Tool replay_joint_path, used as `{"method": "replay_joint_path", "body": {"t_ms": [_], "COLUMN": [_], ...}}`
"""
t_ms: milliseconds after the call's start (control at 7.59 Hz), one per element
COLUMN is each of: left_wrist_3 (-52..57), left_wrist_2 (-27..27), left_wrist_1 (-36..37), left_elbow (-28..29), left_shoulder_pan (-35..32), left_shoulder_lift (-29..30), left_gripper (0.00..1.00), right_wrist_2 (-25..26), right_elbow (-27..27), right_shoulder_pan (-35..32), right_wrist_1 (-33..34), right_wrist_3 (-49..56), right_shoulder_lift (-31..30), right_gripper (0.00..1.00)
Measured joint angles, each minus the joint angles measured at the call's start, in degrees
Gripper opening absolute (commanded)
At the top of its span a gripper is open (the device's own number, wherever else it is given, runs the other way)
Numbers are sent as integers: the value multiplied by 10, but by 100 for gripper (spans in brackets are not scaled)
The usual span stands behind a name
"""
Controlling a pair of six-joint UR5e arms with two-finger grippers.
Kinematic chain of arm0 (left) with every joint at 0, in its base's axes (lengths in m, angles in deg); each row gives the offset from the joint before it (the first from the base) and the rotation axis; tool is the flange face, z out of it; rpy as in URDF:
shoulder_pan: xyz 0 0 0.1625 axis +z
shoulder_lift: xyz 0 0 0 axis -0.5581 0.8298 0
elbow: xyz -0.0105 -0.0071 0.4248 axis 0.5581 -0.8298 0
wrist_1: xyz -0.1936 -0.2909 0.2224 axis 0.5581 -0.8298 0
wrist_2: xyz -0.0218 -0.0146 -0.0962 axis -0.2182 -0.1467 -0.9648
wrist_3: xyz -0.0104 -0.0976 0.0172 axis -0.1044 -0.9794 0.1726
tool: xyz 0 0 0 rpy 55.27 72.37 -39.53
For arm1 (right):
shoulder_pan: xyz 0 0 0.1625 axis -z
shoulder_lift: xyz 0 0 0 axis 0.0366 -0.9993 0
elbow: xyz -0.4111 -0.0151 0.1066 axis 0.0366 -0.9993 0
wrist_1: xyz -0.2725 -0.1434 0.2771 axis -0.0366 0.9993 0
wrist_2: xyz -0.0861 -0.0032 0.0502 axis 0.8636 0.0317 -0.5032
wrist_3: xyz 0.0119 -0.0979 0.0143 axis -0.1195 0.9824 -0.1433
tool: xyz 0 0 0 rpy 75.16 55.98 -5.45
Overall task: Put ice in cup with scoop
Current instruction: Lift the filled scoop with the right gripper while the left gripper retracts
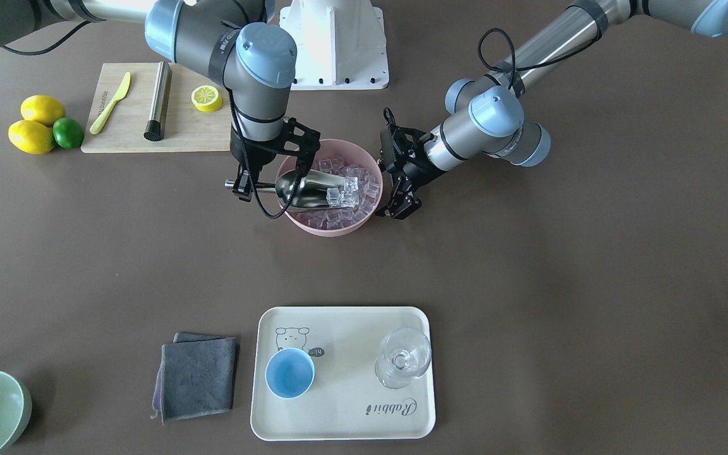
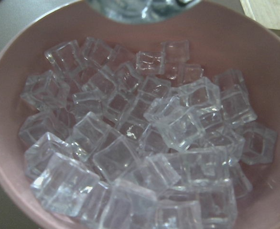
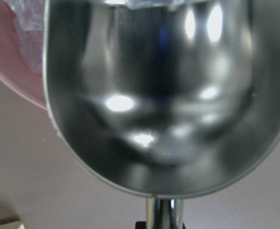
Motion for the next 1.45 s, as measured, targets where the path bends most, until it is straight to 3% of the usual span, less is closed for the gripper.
{"method": "replay_joint_path", "body": {"t_ms": [395,659,1054,1449], "left_wrist_3": [0,0,2,1], "left_wrist_2": [-1,-3,-2,0], "left_wrist_1": [5,32,163,365], "left_elbow": [-3,-30,-128,-217], "left_shoulder_pan": [-8,-21,-39,-90], "left_shoulder_lift": [-2,-17,-60,-88], "left_gripper": [98,98,98,98], "right_wrist_2": [-55,-112,-220,-280], "right_elbow": [100,108,31,-46], "right_shoulder_pan": [-48,-107,-176,-218], "right_wrist_1": [-24,-23,10,141], "right_wrist_3": [-5,-3,-30,-50], "right_shoulder_lift": [-72,-93,-88,-2], "right_gripper": [0,0,0,0]}}
